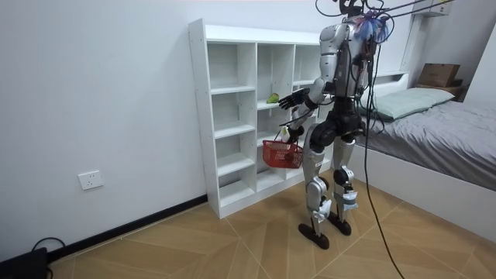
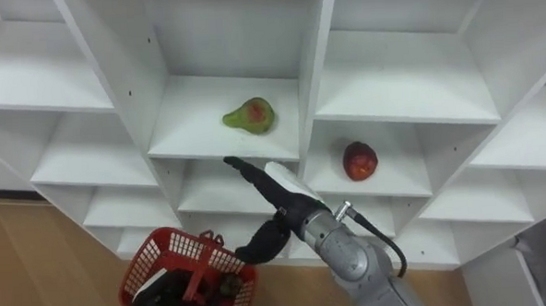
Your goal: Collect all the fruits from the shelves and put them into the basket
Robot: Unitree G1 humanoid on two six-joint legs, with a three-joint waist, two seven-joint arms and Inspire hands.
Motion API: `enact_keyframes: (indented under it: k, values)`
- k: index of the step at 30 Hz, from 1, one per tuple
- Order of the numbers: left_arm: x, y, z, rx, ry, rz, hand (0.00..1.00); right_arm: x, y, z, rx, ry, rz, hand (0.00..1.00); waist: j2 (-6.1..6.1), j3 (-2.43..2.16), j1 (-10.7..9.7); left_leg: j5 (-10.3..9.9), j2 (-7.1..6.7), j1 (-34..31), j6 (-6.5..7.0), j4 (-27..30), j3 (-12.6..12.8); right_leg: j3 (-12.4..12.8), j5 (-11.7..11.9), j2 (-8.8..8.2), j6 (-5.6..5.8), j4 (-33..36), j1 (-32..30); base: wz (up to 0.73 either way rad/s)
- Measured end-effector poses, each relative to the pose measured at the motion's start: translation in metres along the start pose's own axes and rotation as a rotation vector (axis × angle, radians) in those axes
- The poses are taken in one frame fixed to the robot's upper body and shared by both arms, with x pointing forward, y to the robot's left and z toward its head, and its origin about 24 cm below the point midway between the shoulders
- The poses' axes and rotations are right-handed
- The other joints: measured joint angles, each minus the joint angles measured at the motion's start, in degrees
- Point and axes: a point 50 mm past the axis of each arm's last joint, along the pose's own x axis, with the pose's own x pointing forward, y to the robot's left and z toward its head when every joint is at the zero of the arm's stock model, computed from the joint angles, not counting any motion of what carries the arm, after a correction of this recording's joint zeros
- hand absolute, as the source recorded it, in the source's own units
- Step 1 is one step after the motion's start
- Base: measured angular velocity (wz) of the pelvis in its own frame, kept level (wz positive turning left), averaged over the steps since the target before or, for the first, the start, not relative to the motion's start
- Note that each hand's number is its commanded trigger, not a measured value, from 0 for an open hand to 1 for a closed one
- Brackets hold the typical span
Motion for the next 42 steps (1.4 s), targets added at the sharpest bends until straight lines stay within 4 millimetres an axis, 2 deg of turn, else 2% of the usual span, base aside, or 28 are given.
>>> enact_keyframes:
  k: [5,9,16,20,24,27,31,34,39,42]
  values:
    - [-0.001,-0.002,-0.003,-0.006,0.007,0.002,1.00,0.000,-0.008,0.018,-0.056,-0.070,-0.061,0.00,-0.35,0.22,0.38,0.00,-0.05,0.03,0.00,0.09,-0.23,-0.38,-0.02,-0.09,0.04,0.04,0.09,0.03]
    - [-0.001,-0.002,-0.003,-0.010,0.008,0.002,1.00,0.000,-0.016,0.028,-0.069,-0.112,-0.113,0.00,-0.62,0.52,1.66,0.00,-0.12,-0.11,0.01,0.28,-0.98,-1.71,-0.08,-0.31,0.14,0.01,0.41,0.13]
    - [-0.003,-0.003,-0.007,-0.014,0.019,-0.004,1.00,0.003,-0.031,0.036,-0.124,-0.138,-0.166,0.00,-0.78,0.52,2.77,0.00,-0.59,-0.05,0.01,0.88,-3.06,-3.29,-0.16,-0.47,0.26,0.09,1.37,0.13]
    - [-0.004,-0.003,-0.009,-0.013,0.025,-0.006,1.00,0.003,-0.040,0.038,-0.156,-0.143,-0.191,0.00,-1.31,0.49,3.12,-0.03,-0.73,0.16,0.07,1.32,-3.32,-3.32,-0.26,-0.66,0.42,0.09,1.95,0.04]
    - [-0.006,-0.001,-0.012,-0.024,0.035,-0.014,1.00,0.005,-0.044,0.042,-0.184,-0.153,-0.202,0.00,-1.86,0.63,3.14,-0.11,-0.88,0.71,0.20,1.40,-3.85,-4.41,-0.30,-0.77,0.49,0.09,2.75,0.05]
    - [-0.007,-0.001,-0.015,-0.029,0.050,-0.014,1.00,0.007,-0.047,0.045,-0.215,-0.156,-0.211,0.00,-1.91,0.63,3.22,-0.13,-0.93,0.94,0.21,1.45,-4.34,-4.63,-0.31,-0.77,0.51,0.08,3.37,0.08]
    - [-0.007,-0.002,-0.019,-0.038,0.071,-0.019,1.00,0.007,-0.053,0.052,-0.237,-0.176,-0.230,0.00,-2.01,0.58,3.33,-0.12,-0.94,0.80,0.19,1.73,-4.73,-4.81,-0.32,-0.72,0.52,0.11,3.50,0.04]
    - [-0.008,-0.003,-0.020,-0.040,0.079,-0.036,1.00,0.004,-0.060,0.058,-0.236,-0.197,-0.263,0.00,-2.32,0.44,4.14,-0.11,-0.92,0.85,0.18,1.81,-4.73,-4.74,-0.33,-0.70,0.51,0.15,3.55,0.00]
    - [-0.008,-0.001,-0.019,-0.026,0.077,-0.034,1.00,0.001,-0.068,0.060,-0.229,-0.207,-0.323,0.00,-4.45,0.38,4.56,-0.12,-1.02,1.32,0.17,2.46,-5.34,-4.79,-0.38,-0.64,0.58,0.07,4.52,0.08]
    - [-0.009,0.003,-0.020,-0.005,0.084,-0.025,1.00,-0.002,-0.074,0.058,-0.228,-0.200,-0.357,0.00,-5.12,0.45,4.56,-0.18,-1.14,0.93,0.23,2.62,-5.72,-4.80,-0.38,-0.65,0.58,0.10,4.59,0.07]
